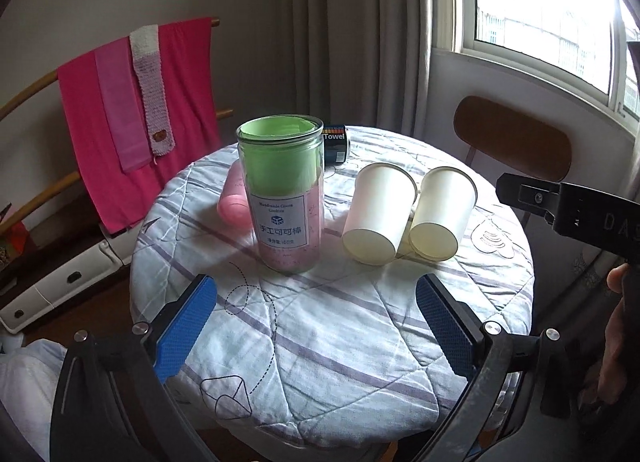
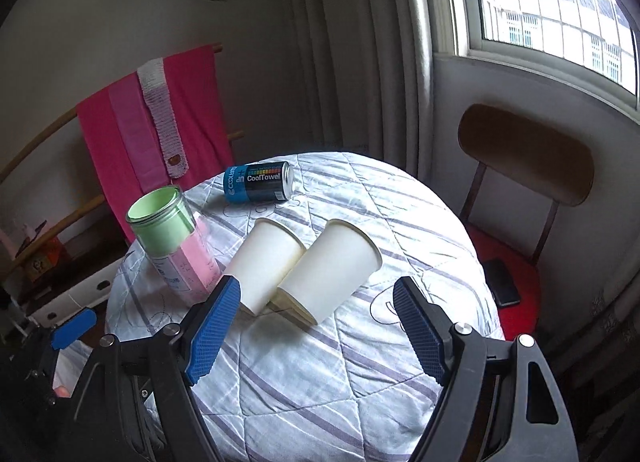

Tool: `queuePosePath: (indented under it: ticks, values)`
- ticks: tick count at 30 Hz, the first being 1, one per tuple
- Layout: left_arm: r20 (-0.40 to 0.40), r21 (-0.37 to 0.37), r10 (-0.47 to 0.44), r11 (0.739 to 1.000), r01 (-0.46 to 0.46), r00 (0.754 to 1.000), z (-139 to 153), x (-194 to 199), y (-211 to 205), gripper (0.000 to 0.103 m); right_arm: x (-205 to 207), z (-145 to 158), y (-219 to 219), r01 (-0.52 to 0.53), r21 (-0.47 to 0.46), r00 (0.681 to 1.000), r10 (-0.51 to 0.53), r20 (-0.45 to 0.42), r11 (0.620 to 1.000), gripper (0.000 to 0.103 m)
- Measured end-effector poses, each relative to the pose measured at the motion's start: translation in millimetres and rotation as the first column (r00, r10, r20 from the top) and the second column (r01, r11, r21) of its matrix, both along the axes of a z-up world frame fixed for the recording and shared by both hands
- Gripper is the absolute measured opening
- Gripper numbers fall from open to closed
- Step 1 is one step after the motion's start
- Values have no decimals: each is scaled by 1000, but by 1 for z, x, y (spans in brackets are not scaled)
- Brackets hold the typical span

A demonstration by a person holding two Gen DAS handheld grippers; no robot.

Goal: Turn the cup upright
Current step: 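Move the right gripper to a lying white paper cup and grasp it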

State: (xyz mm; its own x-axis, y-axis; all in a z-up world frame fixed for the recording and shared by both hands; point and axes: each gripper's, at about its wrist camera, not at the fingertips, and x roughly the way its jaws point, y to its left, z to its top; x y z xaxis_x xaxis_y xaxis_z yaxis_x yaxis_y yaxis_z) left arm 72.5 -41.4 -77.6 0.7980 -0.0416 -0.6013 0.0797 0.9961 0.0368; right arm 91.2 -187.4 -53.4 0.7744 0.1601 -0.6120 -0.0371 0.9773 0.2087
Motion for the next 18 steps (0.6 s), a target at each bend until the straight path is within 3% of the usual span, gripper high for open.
queuePosePath:
  ticks: [5,9,14,18]
  values:
    - [-3,27,0,1000,0,1000,-3,6,-12,101,15,-16,-26,43,165,993,-25,-115,985,80]
    - [-13,56,-16,998,17,1000,-6,14,-24,102,28,-31,-50,107,315,979,-45,-199,943,80]
    - [-21,61,-37,997,38,999,-10,25,-36,102,54,-51,-65,171,389,952,-50,-300,905,80]
    - [-29,65,-47,997,49,998,-13,36,-43,103,78,-71,-67,180,492,928,19,-373,852,80]
